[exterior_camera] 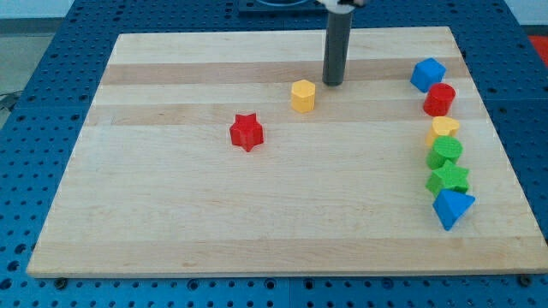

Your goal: Move the yellow hexagon close to the red star

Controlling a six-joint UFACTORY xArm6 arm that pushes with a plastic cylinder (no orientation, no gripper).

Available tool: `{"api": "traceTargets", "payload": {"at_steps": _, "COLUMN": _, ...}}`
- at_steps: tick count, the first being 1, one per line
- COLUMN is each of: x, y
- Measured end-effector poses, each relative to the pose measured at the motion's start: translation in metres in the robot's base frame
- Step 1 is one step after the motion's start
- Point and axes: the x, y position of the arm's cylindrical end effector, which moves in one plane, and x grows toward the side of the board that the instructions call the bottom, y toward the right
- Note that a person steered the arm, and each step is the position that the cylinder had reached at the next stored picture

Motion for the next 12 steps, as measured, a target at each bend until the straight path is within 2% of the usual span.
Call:
{"api": "traceTargets", "payload": {"at_steps": 1, "x": 0.01, "y": -0.007}}
{"api": "traceTargets", "payload": {"at_steps": 3, "x": 0.097, "y": -0.068}}
{"api": "traceTargets", "payload": {"at_steps": 5, "x": 0.098, "y": -0.064}}
{"api": "traceTargets", "payload": {"at_steps": 7, "x": -0.041, "y": 0.078}}
{"api": "traceTargets", "payload": {"at_steps": 8, "x": -0.055, "y": 0.086}}
{"api": "traceTargets", "payload": {"at_steps": 9, "x": -0.056, "y": 0.15}}
{"api": "traceTargets", "payload": {"at_steps": 10, "x": -0.056, "y": 0.18}}
{"api": "traceTargets", "payload": {"at_steps": 11, "x": -0.053, "y": 0.239}}
{"api": "traceTargets", "payload": {"at_steps": 12, "x": -0.052, "y": 0.247}}
